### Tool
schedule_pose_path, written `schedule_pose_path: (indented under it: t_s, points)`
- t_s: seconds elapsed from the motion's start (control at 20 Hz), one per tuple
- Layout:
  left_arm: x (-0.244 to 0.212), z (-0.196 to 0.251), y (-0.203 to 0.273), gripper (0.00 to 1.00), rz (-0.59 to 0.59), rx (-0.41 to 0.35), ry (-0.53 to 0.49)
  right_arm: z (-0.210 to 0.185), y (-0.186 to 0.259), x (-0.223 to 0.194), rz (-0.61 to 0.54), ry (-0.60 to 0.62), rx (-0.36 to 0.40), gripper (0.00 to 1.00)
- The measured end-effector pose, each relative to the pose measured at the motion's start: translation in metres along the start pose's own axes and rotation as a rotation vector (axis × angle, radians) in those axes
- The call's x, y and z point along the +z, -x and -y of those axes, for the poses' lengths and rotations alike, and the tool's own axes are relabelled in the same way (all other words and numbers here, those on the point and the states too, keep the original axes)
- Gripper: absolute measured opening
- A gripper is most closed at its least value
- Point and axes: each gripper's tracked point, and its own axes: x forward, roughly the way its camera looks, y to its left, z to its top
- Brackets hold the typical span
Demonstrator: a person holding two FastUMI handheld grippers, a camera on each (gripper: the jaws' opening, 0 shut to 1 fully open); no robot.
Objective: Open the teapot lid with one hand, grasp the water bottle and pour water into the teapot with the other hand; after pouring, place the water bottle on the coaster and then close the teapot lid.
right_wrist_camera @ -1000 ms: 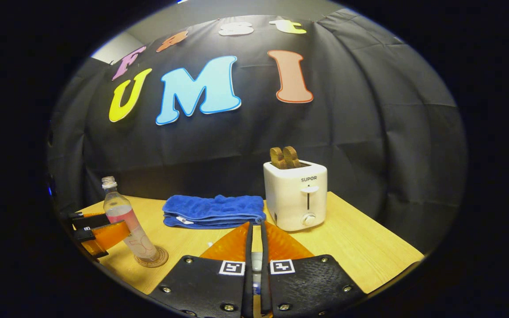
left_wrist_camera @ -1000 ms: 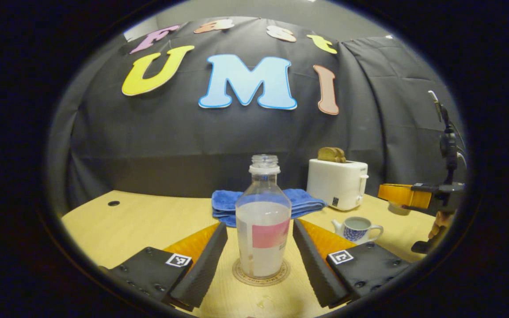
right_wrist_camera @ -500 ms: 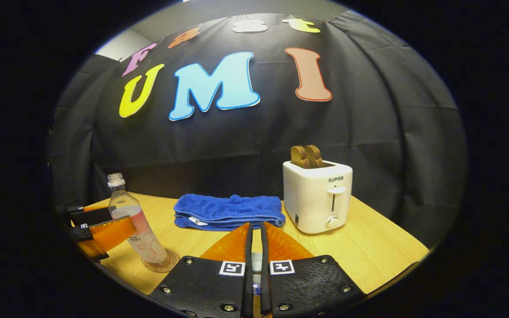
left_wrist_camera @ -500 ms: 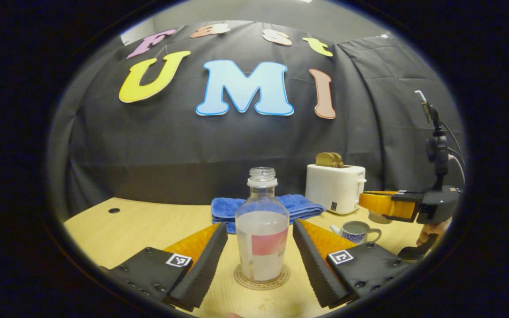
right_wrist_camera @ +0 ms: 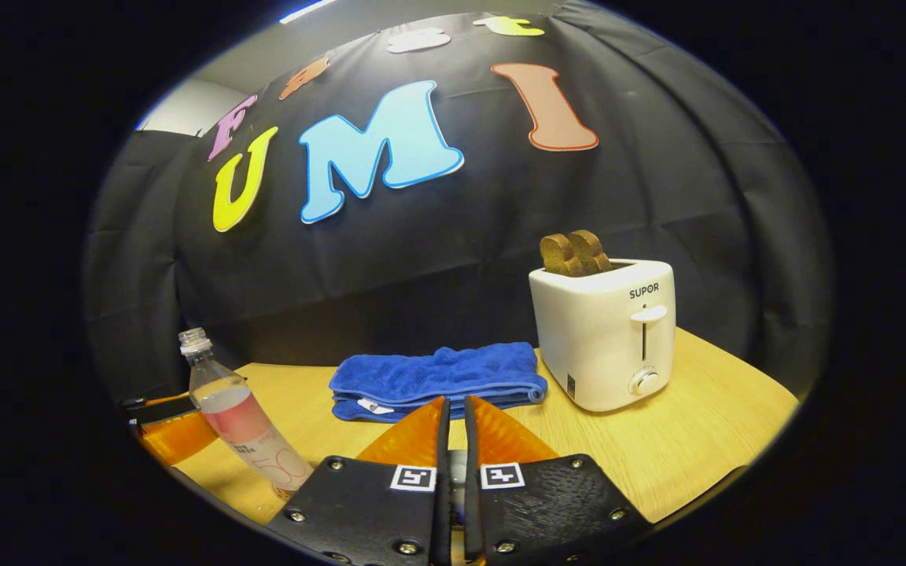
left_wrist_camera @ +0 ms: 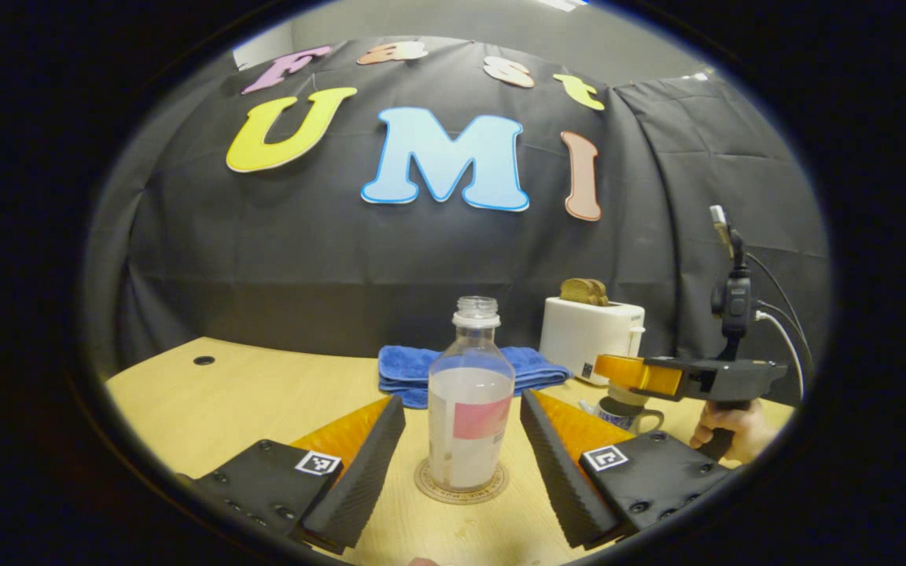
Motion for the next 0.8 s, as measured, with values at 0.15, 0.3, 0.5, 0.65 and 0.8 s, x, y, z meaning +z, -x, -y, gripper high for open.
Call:
schedule_pose_path:
  t_s: [0.15,0.3,0.5,0.65,0.8]
  points:
    - [0.003,0.004,0.002,1.0,0.004,-0.015,0.002,0.0,-0.006,-0.009,-0.013,0.046,-0.016,0.06]
    - [0.005,0.004,0.005,1.0,0.01,-0.018,0.004,0.001,-0.007,-0.017,-0.028,0.086,-0.034,0.06]
    - [0.009,0.01,0.008,1.0,0.017,-0.032,0.009,0.001,-0.008,-0.019,-0.03,0.11,-0.04,0.07]
    - [0.011,0.011,0.009,1.0,0.022,-0.032,0.011,-0.001,-0.007,-0.021,-0.034,0.104,-0.043,0.12]
    - [0.002,0.011,0.011,1.0,0.009,-0.03,0.007,0.001,-0.003,-0.02,-0.034,0.113,-0.056,0.14]
